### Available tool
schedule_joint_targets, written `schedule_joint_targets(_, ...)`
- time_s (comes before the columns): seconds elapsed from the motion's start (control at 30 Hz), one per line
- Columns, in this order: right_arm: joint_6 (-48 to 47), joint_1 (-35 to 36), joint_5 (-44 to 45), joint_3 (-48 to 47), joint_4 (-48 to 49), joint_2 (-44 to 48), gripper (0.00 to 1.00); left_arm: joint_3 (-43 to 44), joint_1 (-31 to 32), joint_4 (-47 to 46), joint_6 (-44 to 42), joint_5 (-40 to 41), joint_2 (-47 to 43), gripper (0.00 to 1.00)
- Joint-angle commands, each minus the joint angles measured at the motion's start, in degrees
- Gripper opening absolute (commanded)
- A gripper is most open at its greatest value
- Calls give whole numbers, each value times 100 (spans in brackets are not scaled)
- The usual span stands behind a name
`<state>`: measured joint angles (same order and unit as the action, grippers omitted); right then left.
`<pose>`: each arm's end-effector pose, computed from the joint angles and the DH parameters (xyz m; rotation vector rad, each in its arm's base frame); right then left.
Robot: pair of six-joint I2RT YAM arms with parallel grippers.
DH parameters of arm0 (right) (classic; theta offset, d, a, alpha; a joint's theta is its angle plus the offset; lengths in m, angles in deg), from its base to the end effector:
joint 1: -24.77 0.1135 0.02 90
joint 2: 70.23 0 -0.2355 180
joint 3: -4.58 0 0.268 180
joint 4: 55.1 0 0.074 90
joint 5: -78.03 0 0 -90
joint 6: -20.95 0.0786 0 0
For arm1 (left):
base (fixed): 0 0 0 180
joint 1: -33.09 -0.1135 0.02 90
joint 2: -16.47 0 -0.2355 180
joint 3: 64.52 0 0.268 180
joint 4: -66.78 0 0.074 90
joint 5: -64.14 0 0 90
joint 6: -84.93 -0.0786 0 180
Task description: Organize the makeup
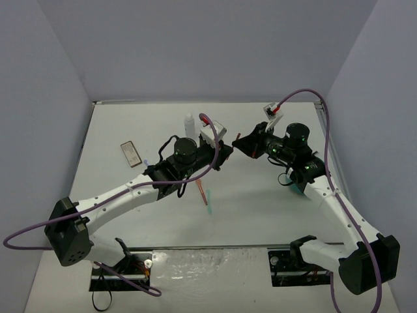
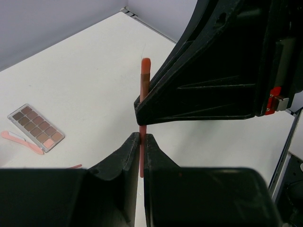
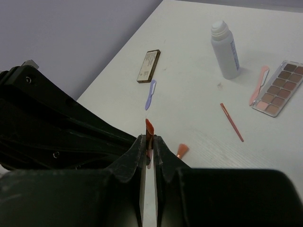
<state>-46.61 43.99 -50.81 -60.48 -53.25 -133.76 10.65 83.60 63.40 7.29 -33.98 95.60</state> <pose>0.2840 0.1512 0.3394 -0.5271 1.5401 1.0775 0.2425 -0.3117 0.3247 0.6536 1.5327 -0.9588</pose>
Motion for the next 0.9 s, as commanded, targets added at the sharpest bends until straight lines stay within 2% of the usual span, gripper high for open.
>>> schedule_joint_targets(0.0,-174,37,182,-18,487,157,0,368,38,-378,48,-150,-120,7)
schedule_joint_targets(0.13,-491,20,859,-35,140,379,0,358,30,-70,66,223,-260,49)
schedule_joint_targets(0.17,-562,18,1276,-35,-55,426,0,339,29,83,85,359,-299,58)
schedule_joint_targets(0.2,-635,-4,1546,-35,-179,505,0,305,24,185,113,628,-366,72)
schedule_joint_targets(0.23,-701,-27,1824,-32,-291,558,0,262,18,286,123,818,-432,80)
schedule_joint_targets(0.33,-839,-227,2479,12,-511,712,0,150,-22,625,90,1337,-651,94)
schedule_joint_targets(0.43,-831,-597,2812,67,-735,745,0,174,-154,1402,215,1737,-778,97)
schedule_joint_targets(0.5,-765,-1038,2893,118,-853,737,0,328,-308,2394,391,2009,-873,97)
schedule_joint_targets(0.53,-759,-1215,2972,152,-863,729,0,377,-401,2482,407,2033,-882,97)
schedule_joint_targets(0.6,-796,-1563,3356,233,-936,725,0,459,-775,3382,738,2098,-937,97)
schedule_joint_targets(0.73,-847,-1939,3956,287,-957,514,0,541,-1681,4593,1205,1732,-993,97)
schedule_joint_targets(0.87,-853,-2385,4095,248,-894,210,0,601,-1899,5236,1008,1254,-1224,97)
